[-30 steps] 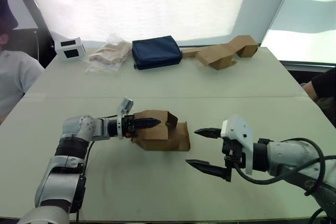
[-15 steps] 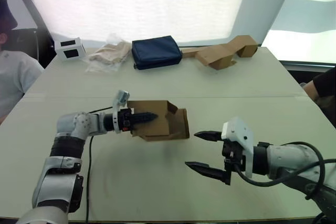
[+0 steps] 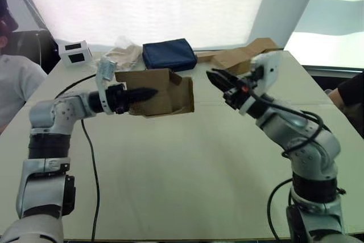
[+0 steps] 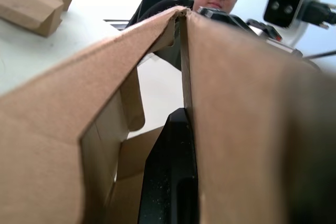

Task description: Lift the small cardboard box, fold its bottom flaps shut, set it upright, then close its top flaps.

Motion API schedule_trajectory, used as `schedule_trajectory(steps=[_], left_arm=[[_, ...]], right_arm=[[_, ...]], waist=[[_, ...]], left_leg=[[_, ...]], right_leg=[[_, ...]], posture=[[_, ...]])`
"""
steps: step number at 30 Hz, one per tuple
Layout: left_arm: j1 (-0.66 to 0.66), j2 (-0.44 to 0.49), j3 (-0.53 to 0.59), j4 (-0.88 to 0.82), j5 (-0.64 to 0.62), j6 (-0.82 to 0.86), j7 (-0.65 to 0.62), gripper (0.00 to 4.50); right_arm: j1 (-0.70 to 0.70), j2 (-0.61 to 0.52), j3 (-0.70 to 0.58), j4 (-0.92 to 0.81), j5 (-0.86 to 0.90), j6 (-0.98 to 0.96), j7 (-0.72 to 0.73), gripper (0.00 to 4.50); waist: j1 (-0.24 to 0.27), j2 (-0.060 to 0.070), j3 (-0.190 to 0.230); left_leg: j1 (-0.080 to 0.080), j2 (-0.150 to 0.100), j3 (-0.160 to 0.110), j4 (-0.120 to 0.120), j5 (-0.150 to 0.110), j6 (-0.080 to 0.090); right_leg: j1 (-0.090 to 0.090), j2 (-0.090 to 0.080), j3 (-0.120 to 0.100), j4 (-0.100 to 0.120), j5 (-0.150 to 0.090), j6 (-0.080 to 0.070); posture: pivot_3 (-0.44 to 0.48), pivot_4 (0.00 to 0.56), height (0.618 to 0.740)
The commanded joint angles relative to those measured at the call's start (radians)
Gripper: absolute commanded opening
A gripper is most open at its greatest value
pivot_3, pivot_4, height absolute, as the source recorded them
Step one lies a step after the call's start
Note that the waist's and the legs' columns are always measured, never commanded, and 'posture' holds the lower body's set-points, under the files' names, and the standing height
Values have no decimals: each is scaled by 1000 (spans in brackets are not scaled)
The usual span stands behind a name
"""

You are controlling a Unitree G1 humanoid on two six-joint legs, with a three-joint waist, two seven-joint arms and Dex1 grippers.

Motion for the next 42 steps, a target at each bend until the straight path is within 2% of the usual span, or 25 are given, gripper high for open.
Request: schedule_trajectory(steps=[1,7,16,30,35,42], left_arm=[[-42,36,-3,35,22,-52,-57,0],[-53,52,-3,40,31,-75,-103,0],[-47,57,-9,18,27,-77,-136,0],[-36,46,-26,-17,19,-59,-154,0],[-33,45,-25,-17,25,-67,-146,0],[-36,41,-22,-15,24,-72,-136,0]], right_arm=[[-55,39,35,70,-69,-62,25,39],[-100,118,91,141,-119,-100,75,39],[-95,178,128,108,-108,-73,150,39],[-87,238,127,78,-100,-56,166,39],[-73,217,122,48,-94,-44,179,39],[6,53,2,-88,-30,33,212,39]], waist=[[0,0,0],[0,0,0],[-1,0,0],[-2,0,0],[-2,0,0],[2,0,0]], left_leg=[[0,0,0,0,0,0],[-1,0,1,0,0,0],[-1,0,0,0,0,0],[-1,0,0,0,0,0],[-1,0,0,0,0,0],[-1,0,0,0,0,1]], right_leg=[[0,0,0,0,0,0],[0,-1,0,0,0,0],[-1,-1,0,0,0,0],[-1,-2,0,1,0,0],[-1,-2,0,1,0,0],[-1,-3,0,0,0,0]], posture=[[0,150,740],[0,150,740],[0,150,740],[0,150,740],[0,150,740],[0,150,740]])
